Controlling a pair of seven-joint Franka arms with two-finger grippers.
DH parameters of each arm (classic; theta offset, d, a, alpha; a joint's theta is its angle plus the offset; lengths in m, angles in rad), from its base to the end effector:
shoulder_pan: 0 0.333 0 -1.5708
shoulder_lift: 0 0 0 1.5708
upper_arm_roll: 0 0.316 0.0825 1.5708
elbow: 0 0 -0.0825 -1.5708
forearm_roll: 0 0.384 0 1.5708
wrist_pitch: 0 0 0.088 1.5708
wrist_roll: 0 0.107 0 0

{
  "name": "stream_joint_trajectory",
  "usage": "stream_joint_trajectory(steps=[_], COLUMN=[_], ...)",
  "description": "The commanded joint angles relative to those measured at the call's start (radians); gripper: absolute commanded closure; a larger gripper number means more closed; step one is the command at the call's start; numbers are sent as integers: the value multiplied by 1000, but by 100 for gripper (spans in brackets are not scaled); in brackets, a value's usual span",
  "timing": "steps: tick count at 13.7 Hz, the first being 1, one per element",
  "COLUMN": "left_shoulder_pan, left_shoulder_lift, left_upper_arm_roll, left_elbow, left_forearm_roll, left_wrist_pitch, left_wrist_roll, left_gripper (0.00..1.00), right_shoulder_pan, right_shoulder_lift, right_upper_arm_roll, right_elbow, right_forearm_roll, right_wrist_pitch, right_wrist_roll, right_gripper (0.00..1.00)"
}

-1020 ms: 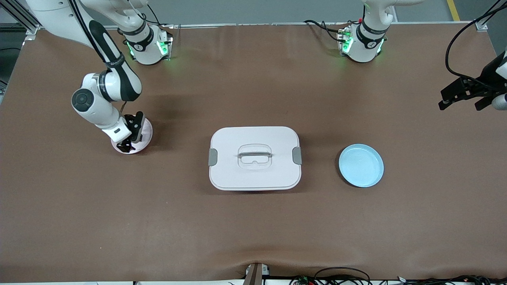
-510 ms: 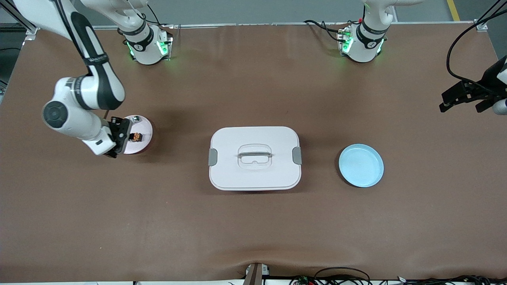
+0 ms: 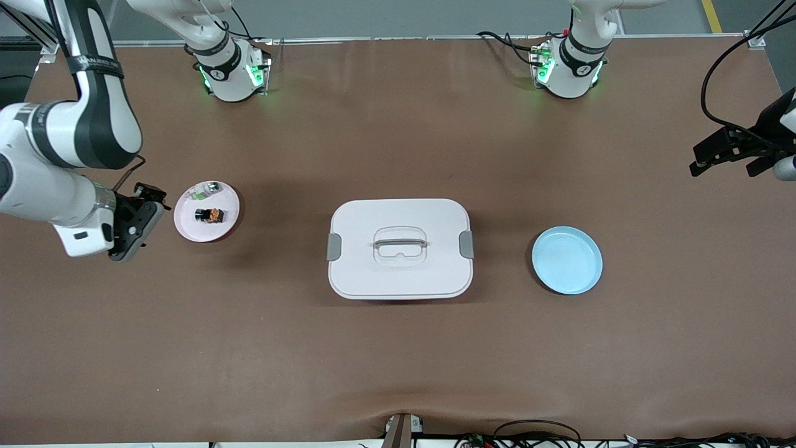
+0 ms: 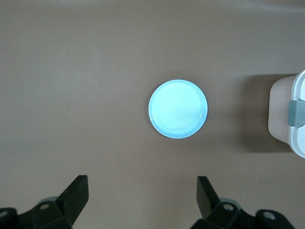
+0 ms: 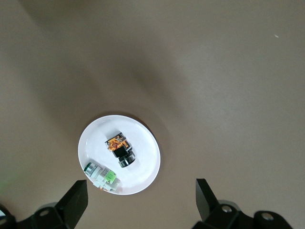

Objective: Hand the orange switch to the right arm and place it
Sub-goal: 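Open the right gripper and draw it back from the plate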

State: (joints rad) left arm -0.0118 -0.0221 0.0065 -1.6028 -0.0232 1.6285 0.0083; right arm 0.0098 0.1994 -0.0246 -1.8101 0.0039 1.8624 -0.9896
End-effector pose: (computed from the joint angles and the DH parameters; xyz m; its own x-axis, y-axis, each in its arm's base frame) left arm 0.5533 -0.0052 0.6268 0.9988 -0.0122 0.0480 -0.0134 -0.9996 0.0229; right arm 0.5974 -0.0078 0.4193 0.5564 0.8269 -0.0816 0.8179 -0.5623 -0.1217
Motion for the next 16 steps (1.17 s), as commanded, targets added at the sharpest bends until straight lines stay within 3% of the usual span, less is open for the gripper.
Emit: stream_joint_trajectory(steps=[1,4,7,13,16], left_shoulder_pan=[1,1,1,1,1], left_shoulder_lift=[10,8,8,10,10], left_upper_arm_roll=[-2,-2,-2,-2,-2], left_elbow=[23,23,24,24,23], left_forearm_roll=[8,8,8,8,8], left_wrist_pitch=[-22,-22,-22,-22,-22], left_wrist_roll=[-8,-8,-8,-8,-8], left_gripper=[0,0,0,0,0], right_shoulder_pan=[-17,-27,-46,-116,-111], right_shoulder_lift=[14,43,38,32,32], right_upper_arm_roll=[12,11,5,5,15], right_elbow=[113,299,354,428,433], right_forearm_roll=[-40,-59,-59,-31,-21], right_wrist_pitch=[-75,-238,-241,-243,-262], right_wrist_roll=[63,284,508,620,817], right_gripper=[0,0,0,0,0])
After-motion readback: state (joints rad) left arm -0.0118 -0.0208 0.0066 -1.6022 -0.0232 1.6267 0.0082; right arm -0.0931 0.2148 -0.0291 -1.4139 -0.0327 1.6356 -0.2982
